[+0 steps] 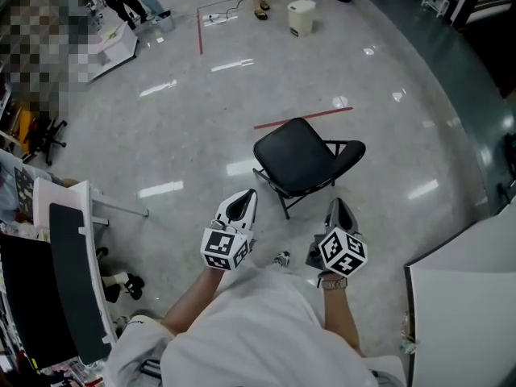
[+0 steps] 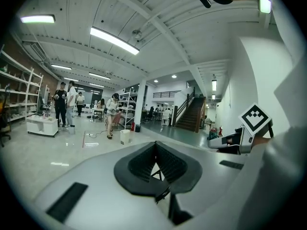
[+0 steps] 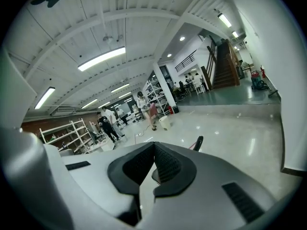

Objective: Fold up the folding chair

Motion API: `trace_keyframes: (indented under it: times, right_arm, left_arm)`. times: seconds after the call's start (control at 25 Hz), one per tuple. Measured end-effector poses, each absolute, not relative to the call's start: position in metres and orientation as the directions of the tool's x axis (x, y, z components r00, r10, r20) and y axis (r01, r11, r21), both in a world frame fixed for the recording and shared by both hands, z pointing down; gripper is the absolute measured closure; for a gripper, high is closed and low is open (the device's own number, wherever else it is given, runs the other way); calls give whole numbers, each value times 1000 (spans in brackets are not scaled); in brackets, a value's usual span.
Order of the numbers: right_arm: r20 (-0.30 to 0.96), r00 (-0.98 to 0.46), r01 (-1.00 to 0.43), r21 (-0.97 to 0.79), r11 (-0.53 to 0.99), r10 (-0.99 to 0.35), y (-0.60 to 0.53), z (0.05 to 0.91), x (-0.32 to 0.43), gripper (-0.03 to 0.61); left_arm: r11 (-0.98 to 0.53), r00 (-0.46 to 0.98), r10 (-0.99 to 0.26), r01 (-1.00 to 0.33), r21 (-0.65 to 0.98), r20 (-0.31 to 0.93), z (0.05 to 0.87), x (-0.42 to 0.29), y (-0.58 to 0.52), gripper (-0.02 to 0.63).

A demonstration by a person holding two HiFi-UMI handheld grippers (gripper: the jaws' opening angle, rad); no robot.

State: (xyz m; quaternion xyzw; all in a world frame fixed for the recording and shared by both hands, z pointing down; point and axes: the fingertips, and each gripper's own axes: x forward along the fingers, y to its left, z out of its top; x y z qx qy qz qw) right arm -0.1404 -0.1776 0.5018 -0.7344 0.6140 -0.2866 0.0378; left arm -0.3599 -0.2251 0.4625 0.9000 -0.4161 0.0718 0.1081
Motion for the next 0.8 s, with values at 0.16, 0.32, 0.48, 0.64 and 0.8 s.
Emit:
trace_keyframes:
  times: [0.16,0.32,0.48,0.64,0.8]
  right_arm:
    - [384,83,-877,-410,-250,-920,-190,501,-128,574]
    - [408,100,-873,-401,-277,-907,-204,507,-122,574]
    - [430,124,-872,-384,-305,-894,-220,518,-112,574]
    - [448,164,-864,-365,-348,-879,-246,525,-104,574]
    - [497,213,-843,-342,-416,-841,-277,538,-94,574]
  left_arm:
    - [-638,647,-734,-761,117,207,458,-347,-241,603]
    - [-655,663,-717,-746,120,213,462,-338,-265,603]
    - [-680,689,-690,-722,129,220,474,-324,-298,603]
    - [-717,725,-650,-685,133,229,485,-309,-340,603]
    - [-743,754,-608,-651,157,251,498,-296,-392,603]
